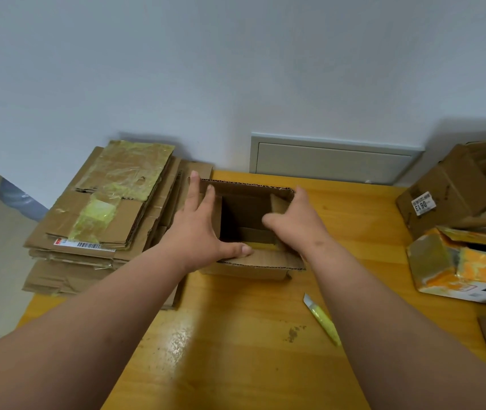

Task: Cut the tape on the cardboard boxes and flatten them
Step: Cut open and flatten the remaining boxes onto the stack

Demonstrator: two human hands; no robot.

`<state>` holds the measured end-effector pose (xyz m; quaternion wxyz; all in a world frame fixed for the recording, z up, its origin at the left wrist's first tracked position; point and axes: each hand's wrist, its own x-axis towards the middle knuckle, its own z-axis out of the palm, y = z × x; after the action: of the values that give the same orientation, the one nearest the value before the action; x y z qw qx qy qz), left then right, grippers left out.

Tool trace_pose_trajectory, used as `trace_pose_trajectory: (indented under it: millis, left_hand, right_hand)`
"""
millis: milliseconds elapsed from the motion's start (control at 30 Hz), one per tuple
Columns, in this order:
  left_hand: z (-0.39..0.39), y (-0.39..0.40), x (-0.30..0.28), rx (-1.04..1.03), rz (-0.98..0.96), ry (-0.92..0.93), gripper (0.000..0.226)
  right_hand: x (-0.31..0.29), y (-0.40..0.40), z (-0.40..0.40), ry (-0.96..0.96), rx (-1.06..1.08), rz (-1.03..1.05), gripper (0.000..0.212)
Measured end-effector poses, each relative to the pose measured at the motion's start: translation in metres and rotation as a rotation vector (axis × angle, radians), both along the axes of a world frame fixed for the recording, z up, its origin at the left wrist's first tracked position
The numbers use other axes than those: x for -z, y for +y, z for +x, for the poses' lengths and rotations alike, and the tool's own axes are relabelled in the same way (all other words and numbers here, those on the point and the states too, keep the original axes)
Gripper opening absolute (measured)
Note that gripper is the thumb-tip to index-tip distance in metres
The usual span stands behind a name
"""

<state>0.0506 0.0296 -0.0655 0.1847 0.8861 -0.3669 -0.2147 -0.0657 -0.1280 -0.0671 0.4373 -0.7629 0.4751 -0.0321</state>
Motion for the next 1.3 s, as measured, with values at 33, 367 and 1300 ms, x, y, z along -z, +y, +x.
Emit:
trace_pose_trajectory:
  millis: [33,367,1300]
  left_hand:
    - [0.000,0.000,0.002,-0.026,-0.032,-0.014,0.132]
    - [0.003,-0.009,0.003,-0.166,0.075,-0.216,0.127]
    - [0.020,-0.043,-0.026,-0.543,-0.656,0.678,0.041]
  right_hand:
    - [-0.003,-0.005,-0.003,-0.050,0.028,0.065,0.069]
    - [-0.011,-0.012,-0.017,-0.129,-0.068,0.181,0.030]
    - [-0.008,0.005,-0.033,-0.396,-0.031,0.202,0.057]
